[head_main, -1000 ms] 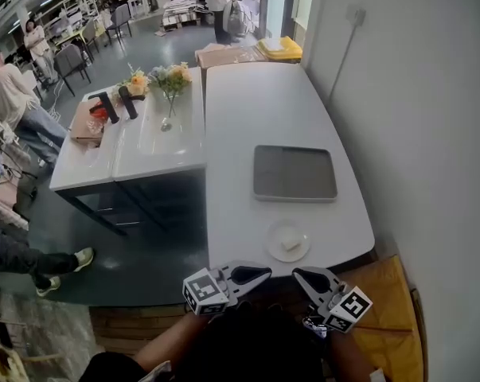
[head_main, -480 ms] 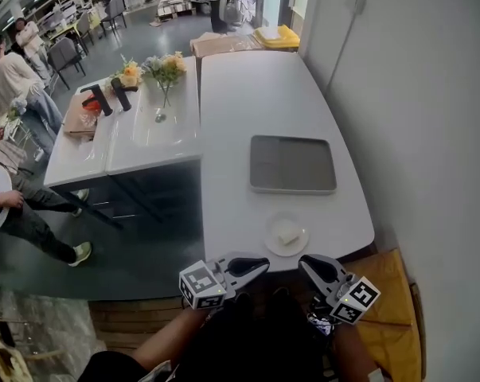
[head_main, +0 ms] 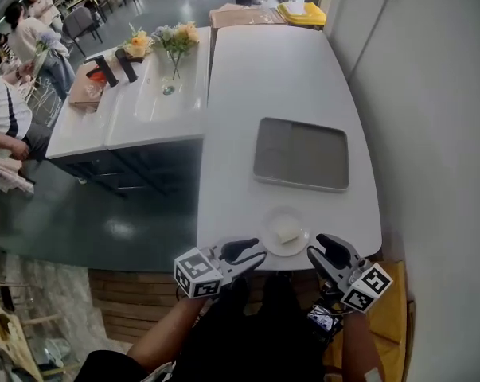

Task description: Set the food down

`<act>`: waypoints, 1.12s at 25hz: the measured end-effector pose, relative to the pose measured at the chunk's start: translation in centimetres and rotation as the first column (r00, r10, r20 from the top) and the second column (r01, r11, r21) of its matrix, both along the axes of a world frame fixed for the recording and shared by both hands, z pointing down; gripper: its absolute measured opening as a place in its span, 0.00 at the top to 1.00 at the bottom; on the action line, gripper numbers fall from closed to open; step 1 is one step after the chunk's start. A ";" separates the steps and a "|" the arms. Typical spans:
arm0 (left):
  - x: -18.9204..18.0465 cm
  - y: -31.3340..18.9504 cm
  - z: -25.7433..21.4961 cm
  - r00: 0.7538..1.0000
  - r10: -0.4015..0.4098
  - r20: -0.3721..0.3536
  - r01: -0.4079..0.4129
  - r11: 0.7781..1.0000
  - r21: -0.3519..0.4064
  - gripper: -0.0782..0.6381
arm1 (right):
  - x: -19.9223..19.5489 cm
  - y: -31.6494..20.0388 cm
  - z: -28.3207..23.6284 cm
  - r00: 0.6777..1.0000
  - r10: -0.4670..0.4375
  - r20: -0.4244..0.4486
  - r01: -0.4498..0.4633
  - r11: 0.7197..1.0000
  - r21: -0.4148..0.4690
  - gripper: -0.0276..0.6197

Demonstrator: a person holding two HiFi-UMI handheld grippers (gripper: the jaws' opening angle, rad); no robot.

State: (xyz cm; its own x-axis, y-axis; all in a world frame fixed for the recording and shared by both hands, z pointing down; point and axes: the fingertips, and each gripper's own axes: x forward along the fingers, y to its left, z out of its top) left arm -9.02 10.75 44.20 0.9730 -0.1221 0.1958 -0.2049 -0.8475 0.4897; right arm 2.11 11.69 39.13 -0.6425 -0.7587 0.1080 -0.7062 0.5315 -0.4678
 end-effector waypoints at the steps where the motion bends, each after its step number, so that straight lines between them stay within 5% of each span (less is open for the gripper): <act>1: 0.2 -0.5 0.4 1.000 -0.018 0.011 0.018 1.000 -0.005 0.70 | 0.7 -0.7 0.2 1.000 -0.009 0.004 0.009 1.000 -0.003 0.75; 16: 0.7 -3.8 6.4 0.940 -0.256 0.227 0.278 0.958 -0.073 0.68 | 4.1 -5.5 7.5 0.979 -0.203 0.011 0.202 0.965 -0.166 0.69; 28: -0.7 -5.6 9.5 0.906 -0.225 0.358 0.295 0.943 -0.156 0.64 | 4.2 -6.2 12.3 0.975 -0.197 -0.107 0.149 0.925 -0.350 0.67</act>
